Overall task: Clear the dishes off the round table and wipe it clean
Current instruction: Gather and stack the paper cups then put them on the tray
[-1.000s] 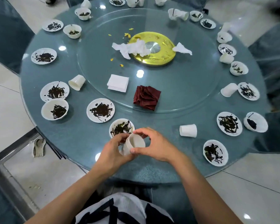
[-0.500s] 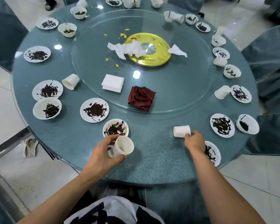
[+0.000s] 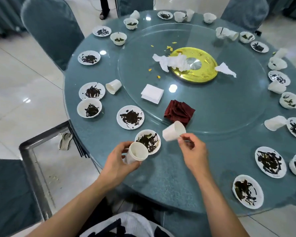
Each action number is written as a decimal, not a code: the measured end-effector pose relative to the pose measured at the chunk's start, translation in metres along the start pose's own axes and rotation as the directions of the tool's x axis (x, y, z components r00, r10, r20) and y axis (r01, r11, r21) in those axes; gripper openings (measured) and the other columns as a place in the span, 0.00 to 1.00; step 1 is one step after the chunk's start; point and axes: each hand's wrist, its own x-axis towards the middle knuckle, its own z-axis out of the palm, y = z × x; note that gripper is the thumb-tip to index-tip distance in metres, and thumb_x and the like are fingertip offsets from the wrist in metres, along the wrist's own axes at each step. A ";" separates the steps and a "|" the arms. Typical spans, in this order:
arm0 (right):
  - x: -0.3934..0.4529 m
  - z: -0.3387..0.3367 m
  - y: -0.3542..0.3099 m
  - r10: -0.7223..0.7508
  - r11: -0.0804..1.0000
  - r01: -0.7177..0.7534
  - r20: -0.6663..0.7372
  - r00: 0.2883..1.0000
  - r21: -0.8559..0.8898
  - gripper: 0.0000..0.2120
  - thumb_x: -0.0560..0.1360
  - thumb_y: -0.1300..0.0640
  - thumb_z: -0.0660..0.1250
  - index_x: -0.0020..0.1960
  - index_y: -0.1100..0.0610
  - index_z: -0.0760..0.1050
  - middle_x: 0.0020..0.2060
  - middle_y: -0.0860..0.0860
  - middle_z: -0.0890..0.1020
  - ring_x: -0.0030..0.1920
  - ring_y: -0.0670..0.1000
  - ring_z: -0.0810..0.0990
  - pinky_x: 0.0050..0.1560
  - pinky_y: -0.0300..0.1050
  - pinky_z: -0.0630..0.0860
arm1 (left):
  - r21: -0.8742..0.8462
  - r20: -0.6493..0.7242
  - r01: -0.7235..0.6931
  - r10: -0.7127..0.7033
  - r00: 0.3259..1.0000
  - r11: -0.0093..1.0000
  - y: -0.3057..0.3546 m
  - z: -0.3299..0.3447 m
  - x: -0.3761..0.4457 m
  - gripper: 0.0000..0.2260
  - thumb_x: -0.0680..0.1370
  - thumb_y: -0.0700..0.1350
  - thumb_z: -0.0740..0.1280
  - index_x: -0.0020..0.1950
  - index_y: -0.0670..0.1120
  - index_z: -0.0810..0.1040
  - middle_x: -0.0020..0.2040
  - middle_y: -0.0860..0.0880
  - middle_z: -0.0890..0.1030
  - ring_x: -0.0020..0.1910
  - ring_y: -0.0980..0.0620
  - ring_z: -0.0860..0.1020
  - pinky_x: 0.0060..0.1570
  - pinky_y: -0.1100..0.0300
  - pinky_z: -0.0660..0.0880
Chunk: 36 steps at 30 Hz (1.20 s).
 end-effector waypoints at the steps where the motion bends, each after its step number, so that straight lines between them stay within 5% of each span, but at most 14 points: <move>1: -0.003 0.010 -0.018 -0.063 0.998 0.061 0.068 0.996 0.030 0.06 0.76 0.61 0.73 0.49 0.50 0.81 0.45 0.50 0.84 0.40 0.44 0.82 0.45 0.32 0.76 | -0.005 -0.027 0.011 -0.011 1.000 1.000 -0.003 -0.005 -0.004 0.26 0.68 0.45 0.81 0.63 0.55 0.76 0.56 0.59 0.81 0.54 0.63 0.78 0.53 0.72 0.74; 4: -0.014 0.040 -0.059 -0.236 0.972 0.220 0.280 0.930 0.087 0.11 0.75 0.63 0.73 0.49 0.46 0.81 0.46 0.47 0.83 0.43 0.45 0.81 0.48 0.35 0.76 | -0.031 -0.122 0.046 -0.049 0.991 0.998 -0.014 -0.023 -0.017 0.26 0.67 0.46 0.82 0.60 0.58 0.76 0.54 0.61 0.82 0.53 0.64 0.79 0.51 0.73 0.73; 8: -0.030 0.082 -0.089 -0.389 0.895 0.445 0.537 0.748 0.029 0.07 0.74 0.57 0.72 0.49 0.46 0.82 0.47 0.40 0.81 0.51 0.43 0.79 0.56 0.42 0.75 | -0.070 -0.253 0.081 -0.096 0.963 0.994 -0.030 -0.048 -0.039 0.27 0.66 0.46 0.83 0.58 0.61 0.75 0.54 0.68 0.79 0.52 0.63 0.79 0.49 0.69 0.74; 13: -0.062 0.133 -0.123 -0.406 0.825 0.563 0.747 0.526 0.052 0.06 0.74 0.49 0.70 0.51 0.44 0.81 0.48 0.40 0.80 0.53 0.44 0.78 0.58 0.50 0.75 | -0.155 -0.404 0.129 -0.182 0.896 0.979 -0.055 -0.089 -0.086 0.29 0.66 0.47 0.82 0.62 0.61 0.75 0.55 0.67 0.80 0.53 0.61 0.79 0.55 0.59 0.77; 18: -0.124 0.190 -0.152 -0.378 0.756 0.650 0.865 0.329 0.083 0.10 0.72 0.44 0.67 0.51 0.44 0.82 0.50 0.43 0.80 0.53 0.46 0.77 0.59 0.54 0.74 | -0.210 -0.504 0.130 -0.222 0.835 0.969 -0.073 -0.131 -0.154 0.28 0.68 0.49 0.82 0.64 0.58 0.75 0.58 0.63 0.81 0.56 0.62 0.80 0.56 0.64 0.76; 21: -0.179 0.218 -0.169 -0.381 0.750 0.645 0.891 0.245 0.144 0.11 0.73 0.52 0.69 0.55 0.46 0.81 0.53 0.44 0.77 0.55 0.45 0.77 0.61 0.48 0.74 | -0.242 -0.567 0.131 -0.249 0.785 0.962 -0.086 -0.157 -0.203 0.27 0.69 0.48 0.82 0.64 0.58 0.75 0.58 0.63 0.81 0.56 0.63 0.79 0.56 0.66 0.75; 26: -0.274 0.254 -0.192 -0.376 0.773 0.611 0.898 0.227 0.169 0.25 0.75 0.57 0.66 0.69 0.40 0.67 0.59 0.41 0.74 0.57 0.40 0.74 0.60 0.40 0.73 | -0.282 -0.673 0.165 -0.318 0.668 0.945 -0.121 -0.200 -0.302 0.29 0.67 0.48 0.83 0.63 0.60 0.74 0.57 0.65 0.80 0.56 0.63 0.79 0.54 0.68 0.76; 36: -0.427 0.349 -0.213 -0.451 0.591 0.795 0.872 0.188 0.134 0.20 0.77 0.51 0.64 0.68 0.49 0.72 0.61 0.46 0.76 0.60 0.50 0.76 0.62 0.52 0.74 | -0.402 -0.764 0.169 -0.431 0.479 0.900 -0.185 -0.278 -0.463 0.29 0.67 0.44 0.83 0.61 0.61 0.74 0.56 0.64 0.80 0.56 0.62 0.79 0.54 0.66 0.76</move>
